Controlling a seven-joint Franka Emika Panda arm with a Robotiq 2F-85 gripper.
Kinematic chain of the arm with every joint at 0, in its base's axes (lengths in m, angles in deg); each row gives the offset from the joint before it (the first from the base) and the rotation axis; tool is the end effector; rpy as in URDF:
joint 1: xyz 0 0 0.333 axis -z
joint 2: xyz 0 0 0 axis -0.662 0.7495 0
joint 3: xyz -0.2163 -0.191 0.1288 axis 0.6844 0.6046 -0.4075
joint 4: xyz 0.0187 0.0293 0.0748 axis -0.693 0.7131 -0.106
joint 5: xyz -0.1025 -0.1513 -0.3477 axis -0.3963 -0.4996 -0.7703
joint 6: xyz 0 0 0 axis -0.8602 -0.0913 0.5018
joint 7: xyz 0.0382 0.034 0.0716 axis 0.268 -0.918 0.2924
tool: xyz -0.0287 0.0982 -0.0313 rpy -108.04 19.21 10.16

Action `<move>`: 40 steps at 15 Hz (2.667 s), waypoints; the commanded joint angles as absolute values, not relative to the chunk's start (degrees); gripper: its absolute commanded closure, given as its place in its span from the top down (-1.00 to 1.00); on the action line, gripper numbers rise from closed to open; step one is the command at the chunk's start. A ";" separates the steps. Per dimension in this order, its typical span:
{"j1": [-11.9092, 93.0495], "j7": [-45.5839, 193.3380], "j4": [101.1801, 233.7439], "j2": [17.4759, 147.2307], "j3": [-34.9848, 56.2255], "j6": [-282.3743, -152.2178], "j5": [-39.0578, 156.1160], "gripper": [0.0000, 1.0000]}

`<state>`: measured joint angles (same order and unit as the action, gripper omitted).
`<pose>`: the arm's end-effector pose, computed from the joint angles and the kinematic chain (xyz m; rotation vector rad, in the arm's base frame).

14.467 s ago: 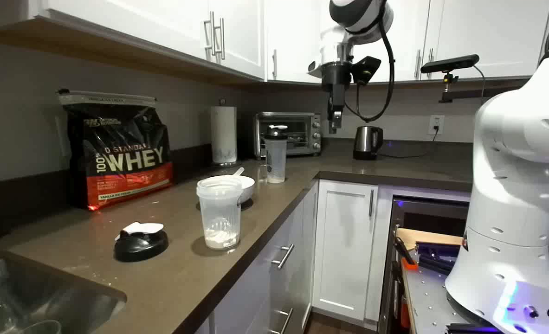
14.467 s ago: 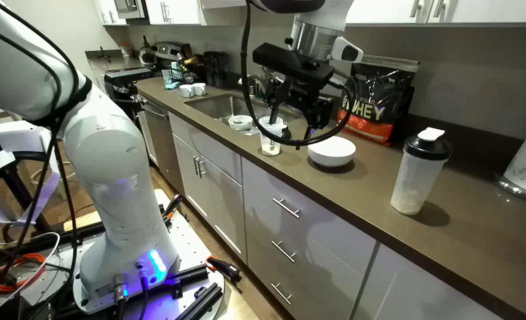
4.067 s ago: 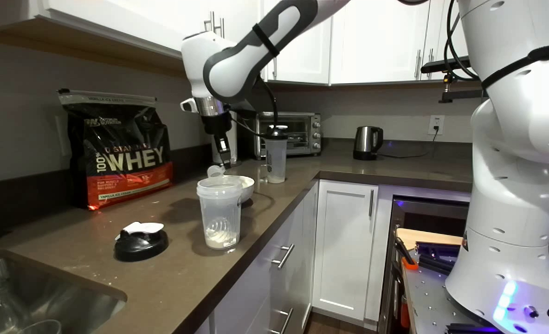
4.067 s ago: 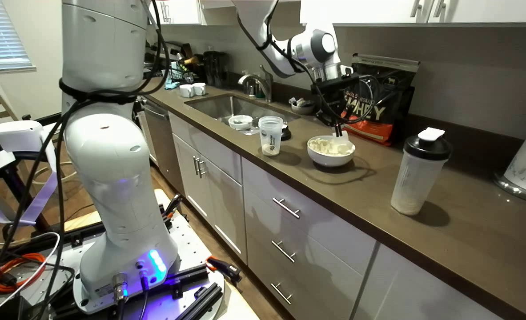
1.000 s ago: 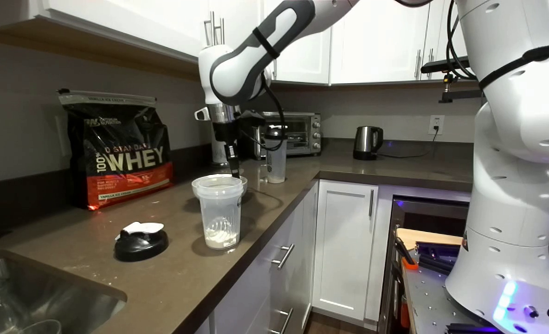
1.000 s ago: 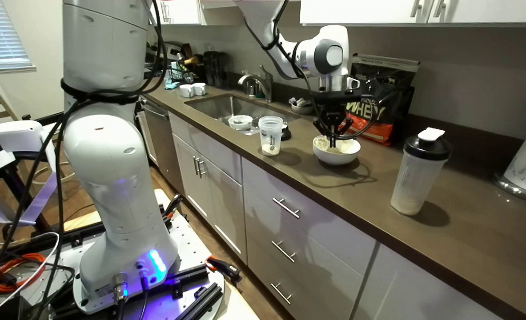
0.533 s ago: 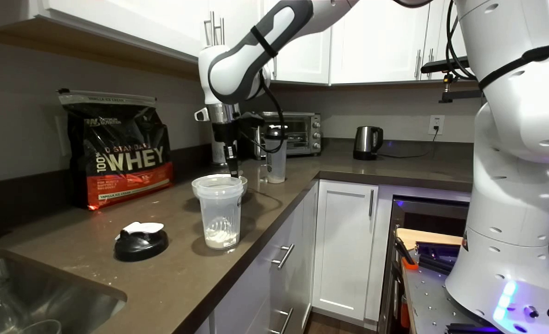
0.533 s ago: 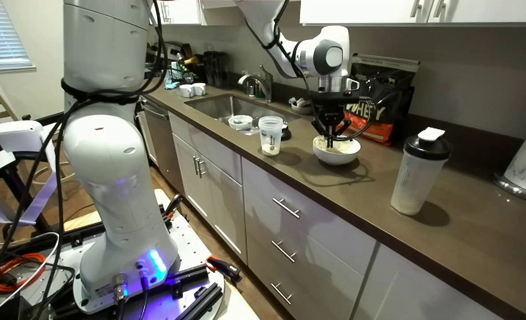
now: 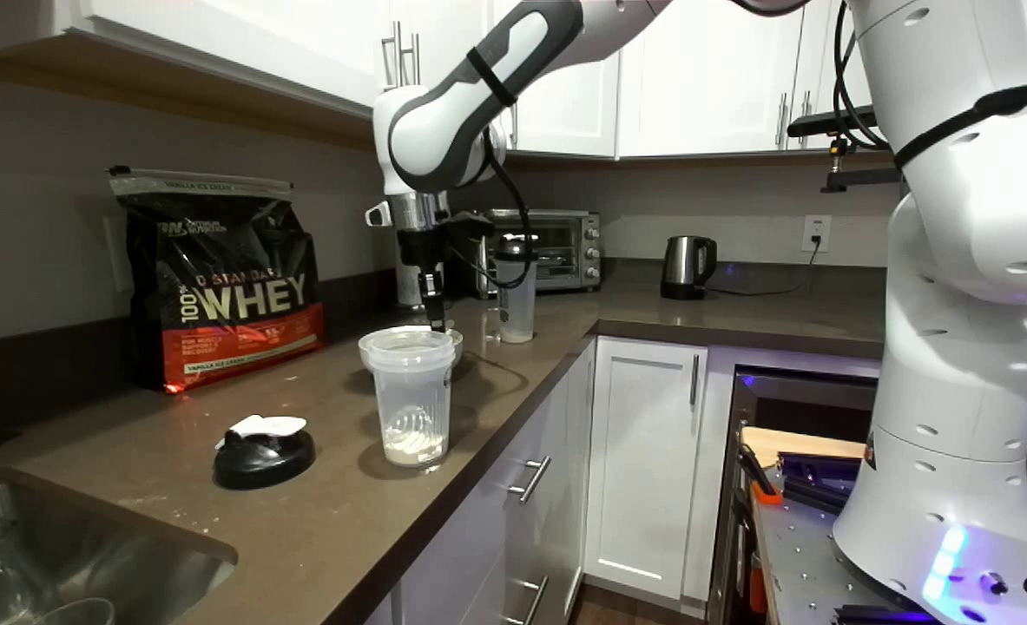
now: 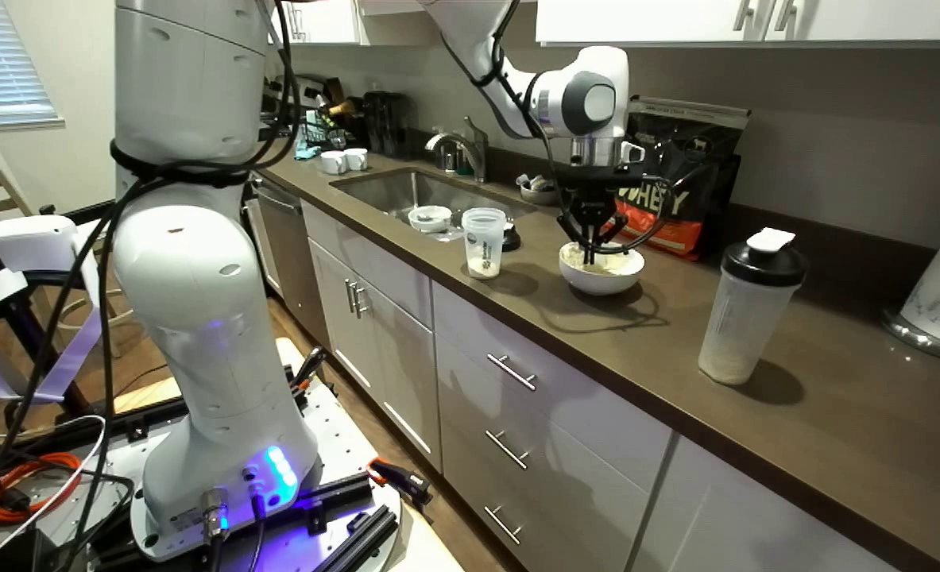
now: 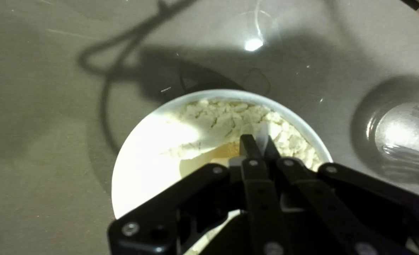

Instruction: Put one scoop of powder from the white bowl into the clear bottle on the left

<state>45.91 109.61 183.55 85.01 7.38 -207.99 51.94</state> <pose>0.6165 -0.0615 0.3254 2.9064 0.8243 -0.1237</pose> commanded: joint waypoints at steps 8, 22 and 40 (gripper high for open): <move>49.78 114.31 180.59 84.18 6.55 -203.12 59.11 -0.98; 50.93 116.79 181.26 80.16 6.98 -203.17 66.51 -0.98; 52.10 123.07 187.04 71.27 9.30 -193.58 80.84 -0.98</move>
